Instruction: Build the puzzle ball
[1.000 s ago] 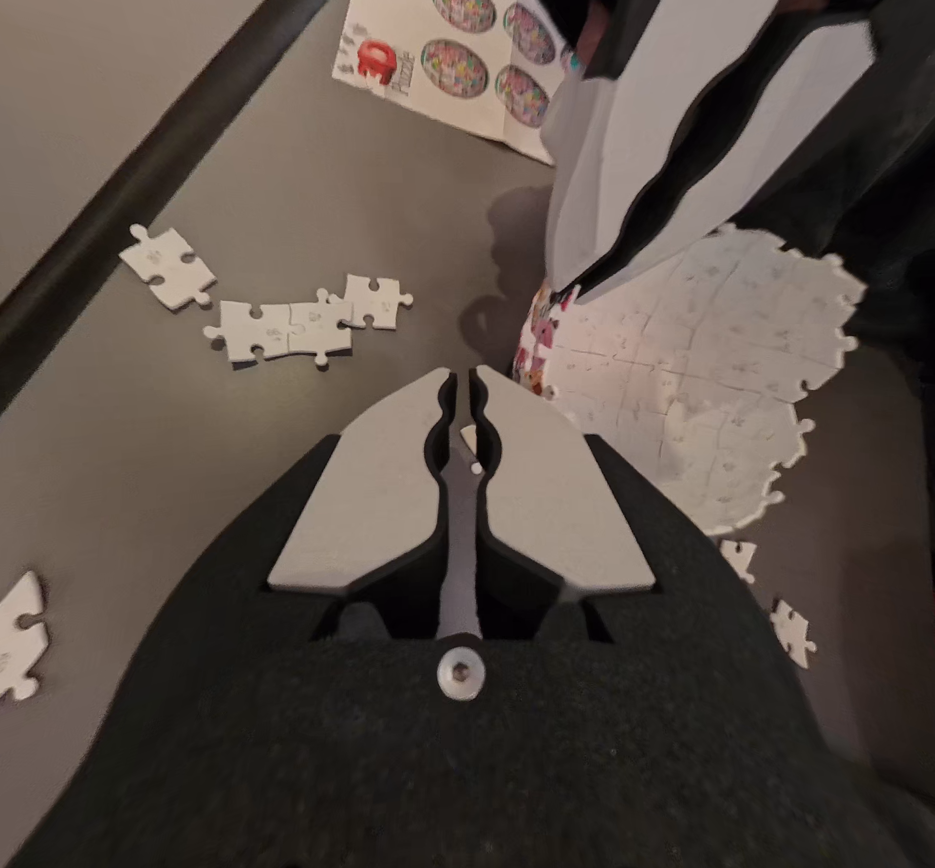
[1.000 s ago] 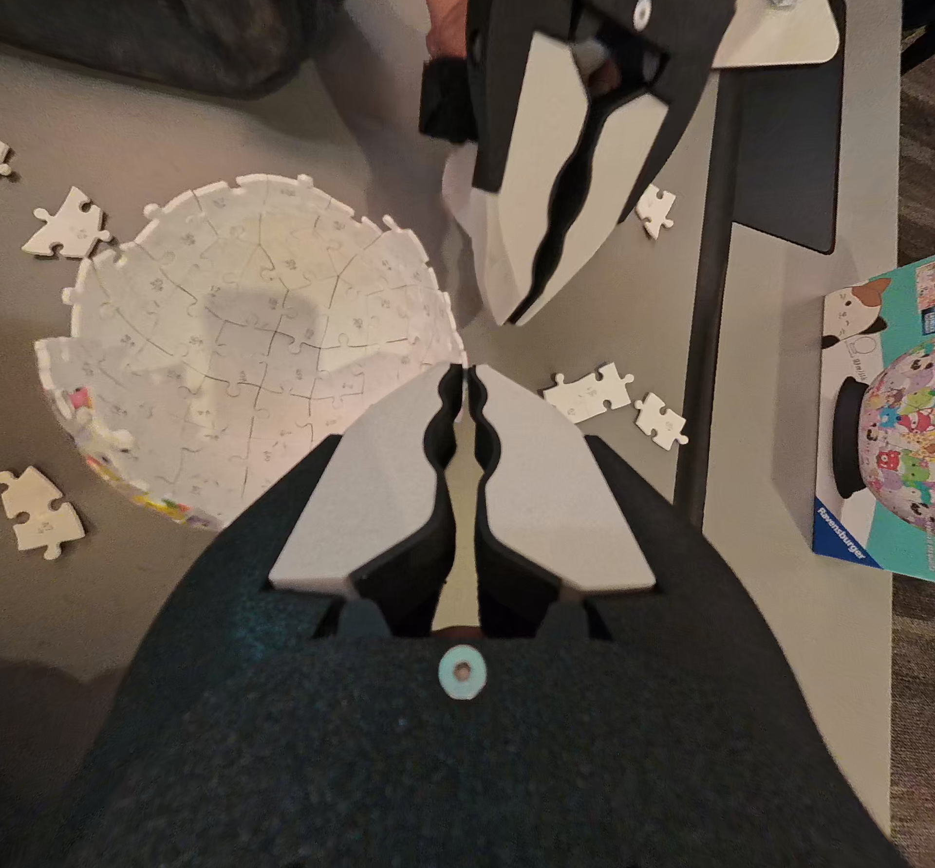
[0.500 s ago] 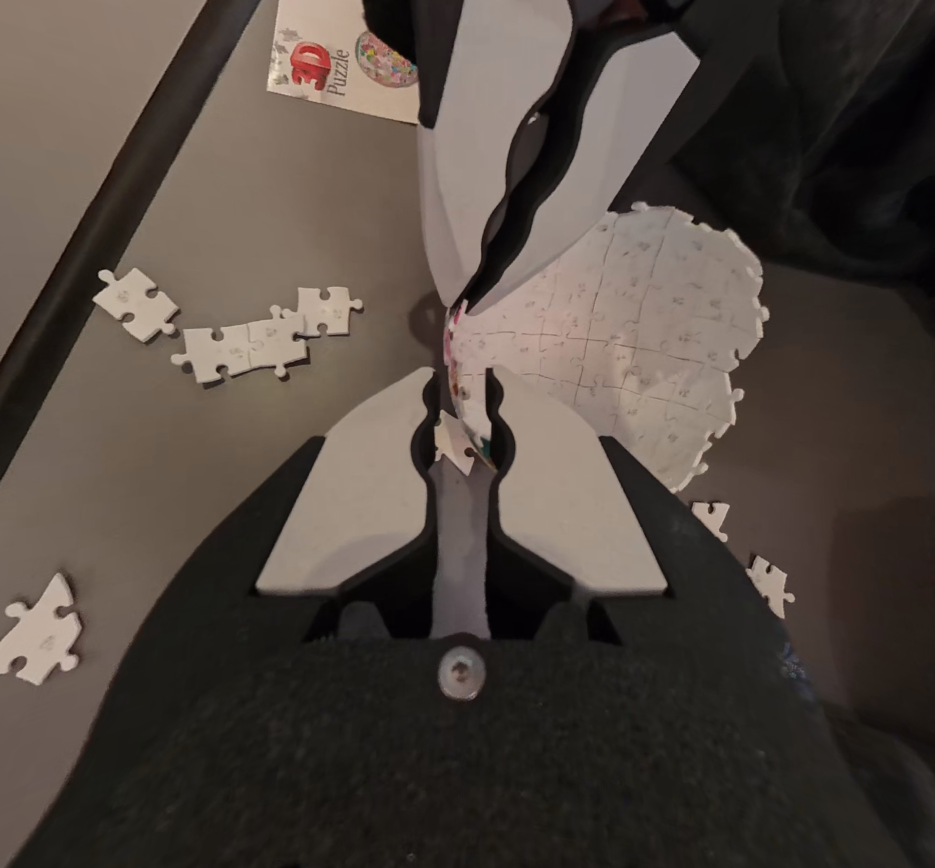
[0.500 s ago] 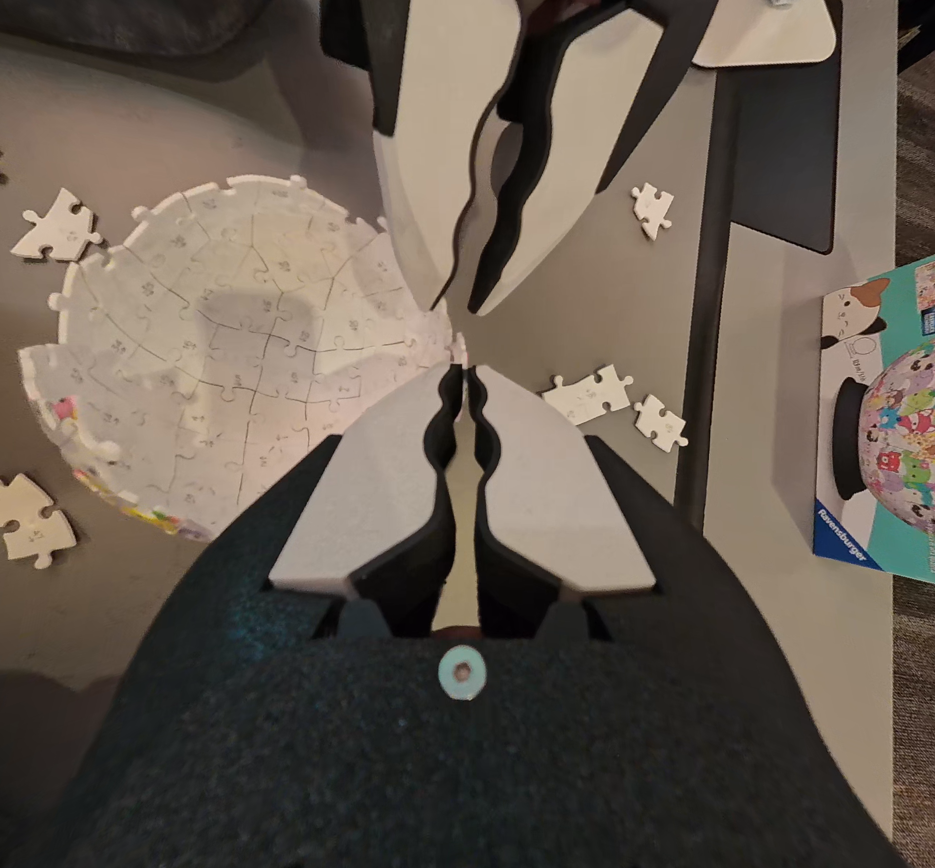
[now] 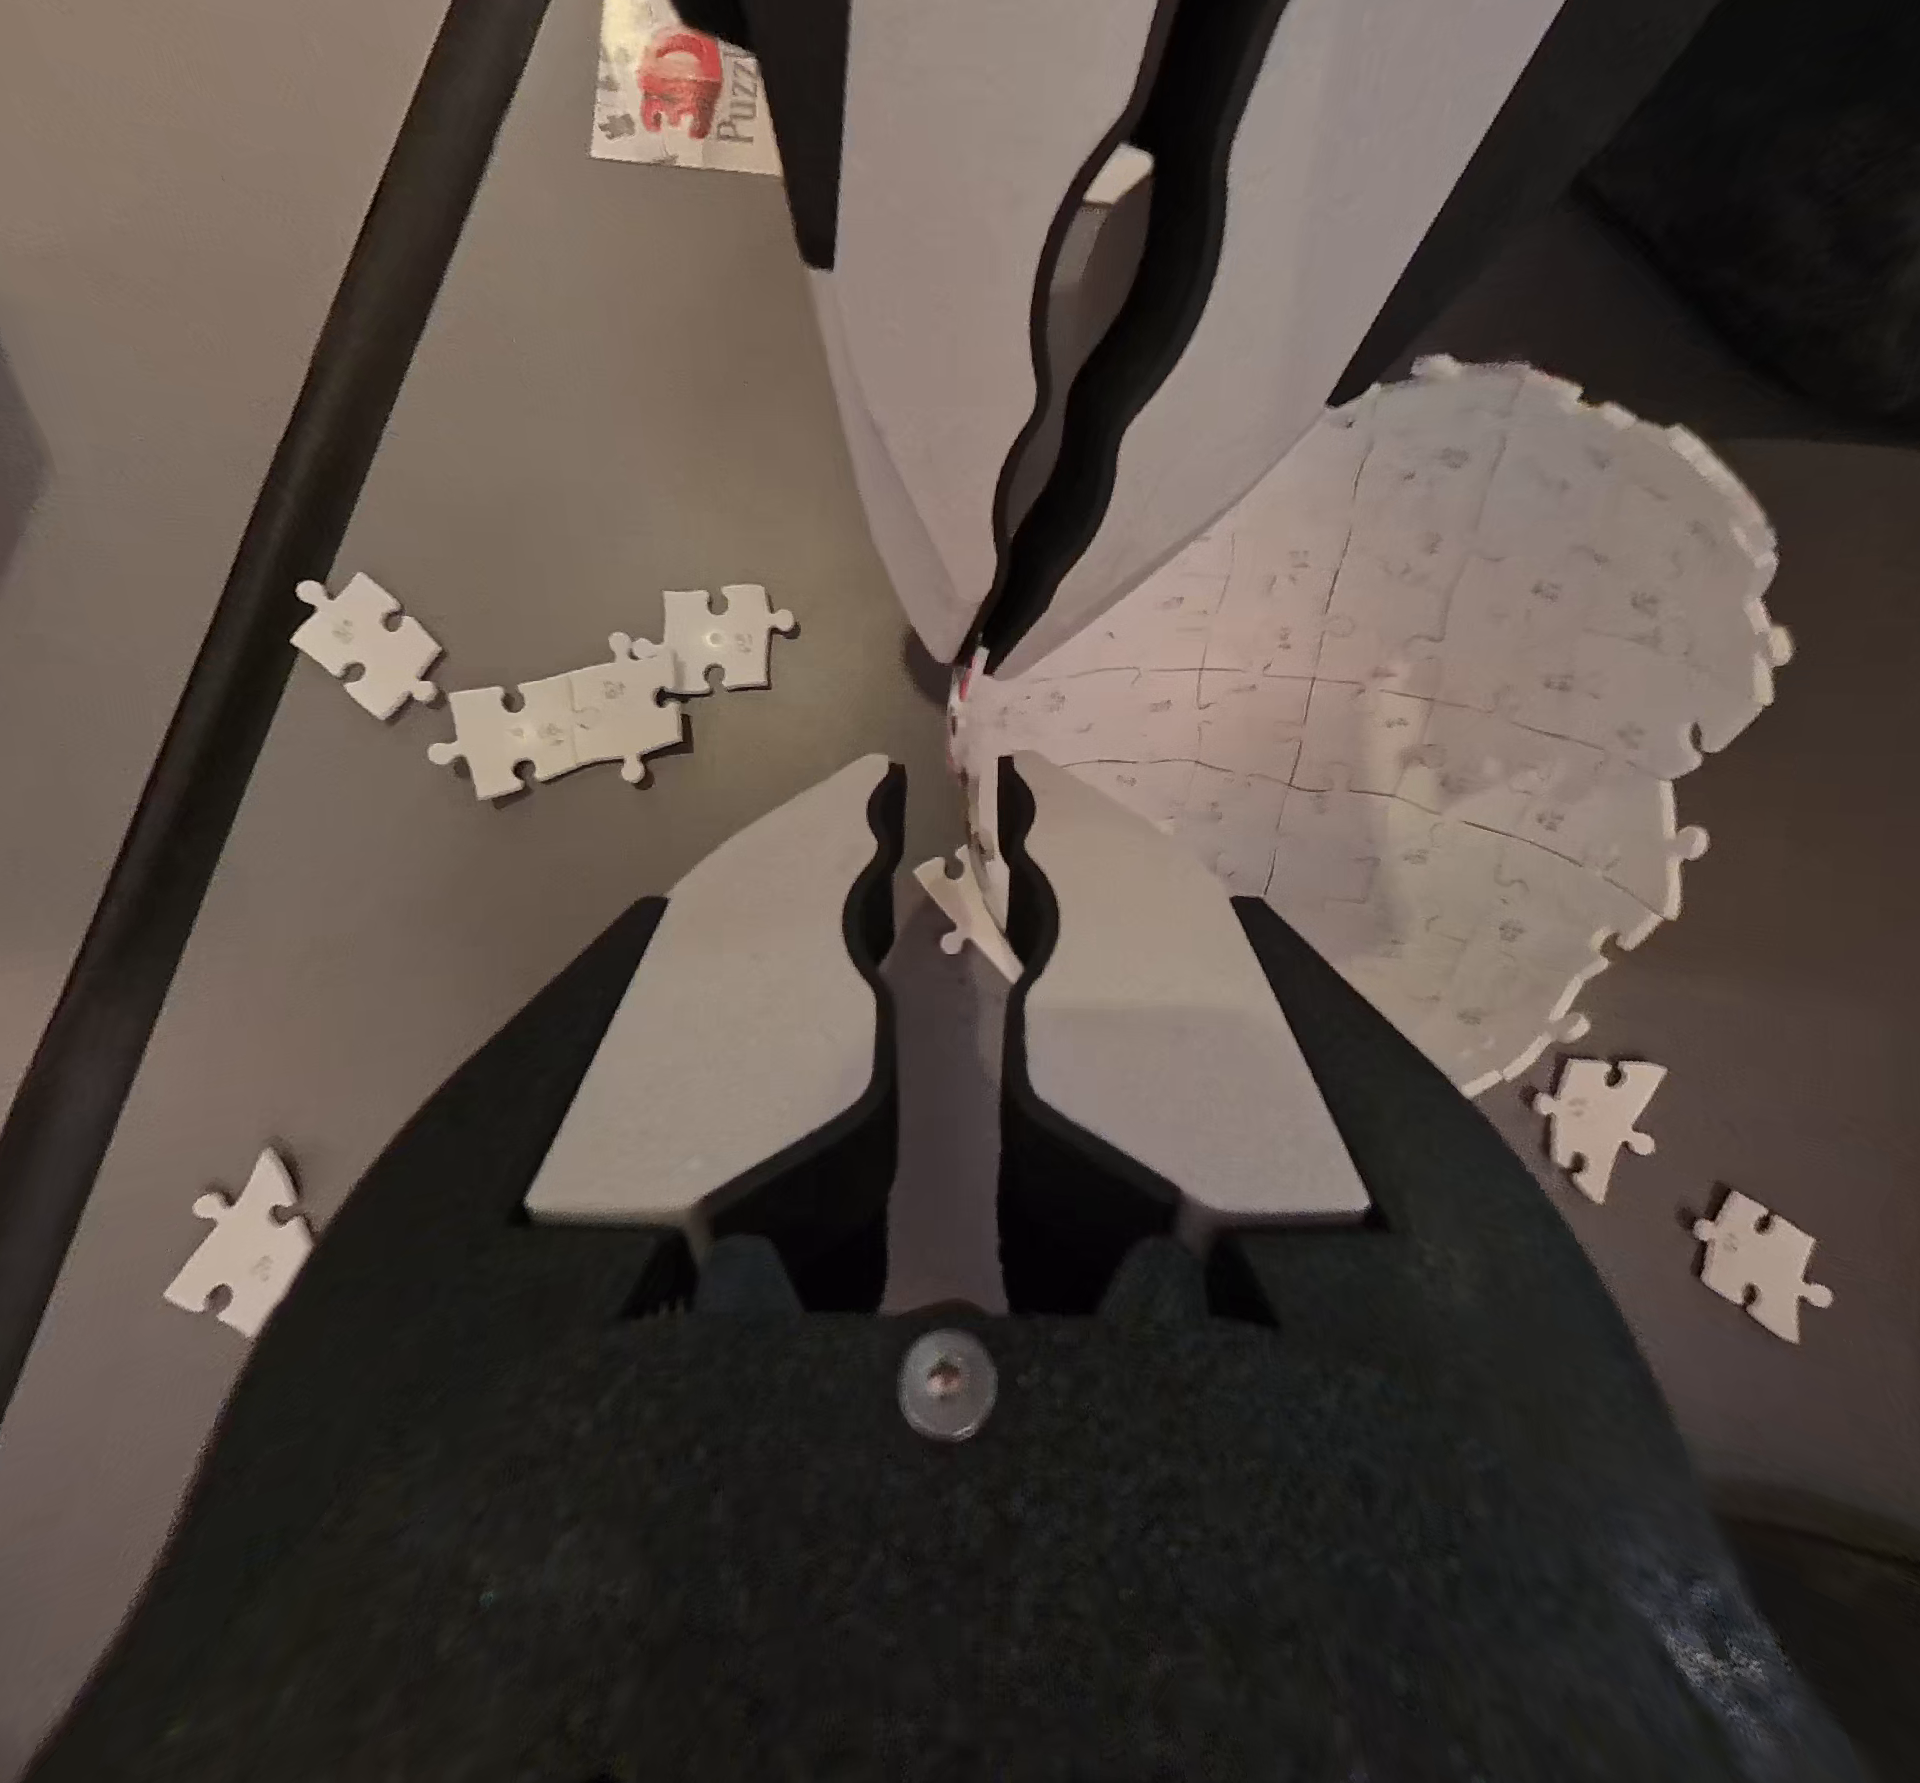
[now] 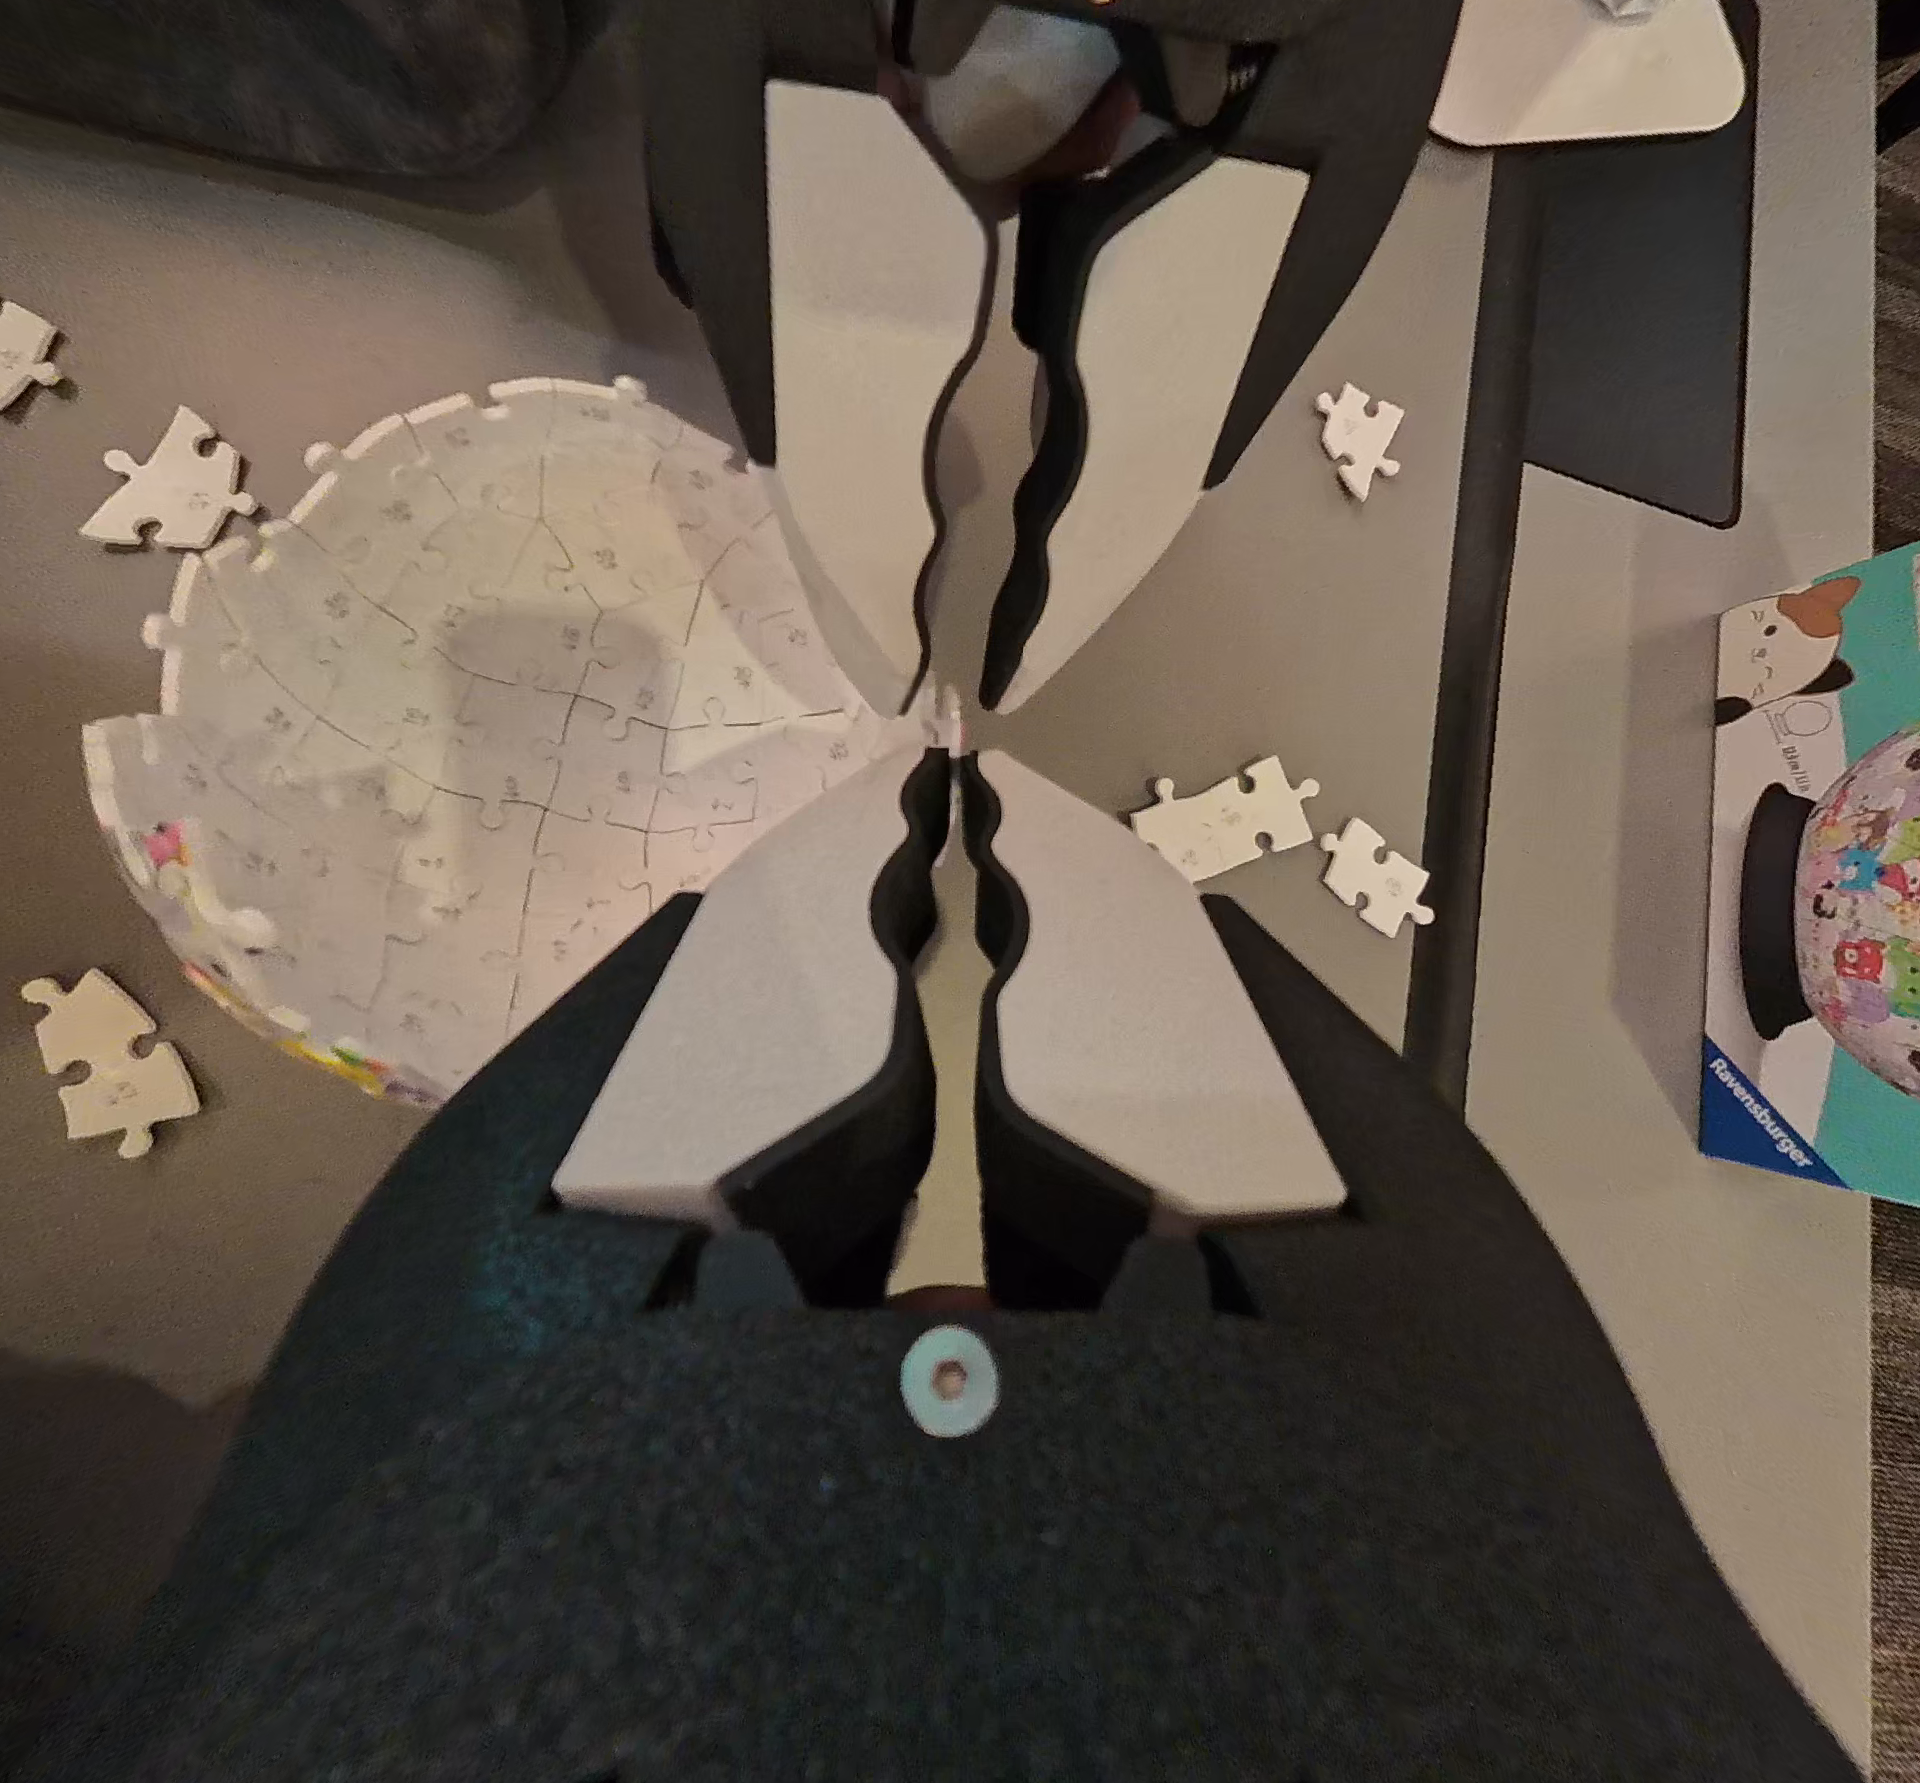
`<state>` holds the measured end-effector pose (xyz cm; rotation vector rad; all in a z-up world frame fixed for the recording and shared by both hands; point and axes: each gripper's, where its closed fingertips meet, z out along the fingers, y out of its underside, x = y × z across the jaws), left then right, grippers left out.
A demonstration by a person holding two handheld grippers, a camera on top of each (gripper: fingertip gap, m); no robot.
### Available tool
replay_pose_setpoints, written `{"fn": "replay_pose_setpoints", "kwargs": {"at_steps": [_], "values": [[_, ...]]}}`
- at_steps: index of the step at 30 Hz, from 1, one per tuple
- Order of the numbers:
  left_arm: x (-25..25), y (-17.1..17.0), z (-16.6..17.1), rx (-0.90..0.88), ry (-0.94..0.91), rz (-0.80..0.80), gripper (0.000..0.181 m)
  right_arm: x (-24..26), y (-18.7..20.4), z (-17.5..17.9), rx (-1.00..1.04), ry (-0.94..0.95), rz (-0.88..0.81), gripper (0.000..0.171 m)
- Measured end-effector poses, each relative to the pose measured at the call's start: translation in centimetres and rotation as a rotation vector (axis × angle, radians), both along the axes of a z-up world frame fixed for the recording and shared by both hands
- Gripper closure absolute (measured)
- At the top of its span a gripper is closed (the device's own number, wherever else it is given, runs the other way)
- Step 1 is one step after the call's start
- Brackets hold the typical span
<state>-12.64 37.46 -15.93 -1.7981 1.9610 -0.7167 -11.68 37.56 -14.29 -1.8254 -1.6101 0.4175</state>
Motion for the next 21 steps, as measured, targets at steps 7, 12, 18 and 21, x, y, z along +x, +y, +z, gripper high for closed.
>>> {"fn": "replay_pose_setpoints", "kwargs": {"at_steps": [7,12,18,21], "values": [[-0.04,-0.10,0.00,0.071,0.016,-0.018,0.169,-0.09,-0.09,-0.12,-0.006,0.005,0.008,0.169],[-0.36,-0.06,0.00,0.090,0.035,-0.019,0.167,-0.14,-0.11,-0.16,-0.006,0.000,0.012,0.169],[-0.06,-0.15,-0.13,0.107,0.032,-0.024,0.171,-0.13,-0.13,-0.20,-0.016,0.002,0.010,0.169],[0.01,-0.24,-0.13,0.115,0.030,-0.031,0.177,-0.04,-0.14,-0.26,-0.020,0.000,0.009,0.169]]}}
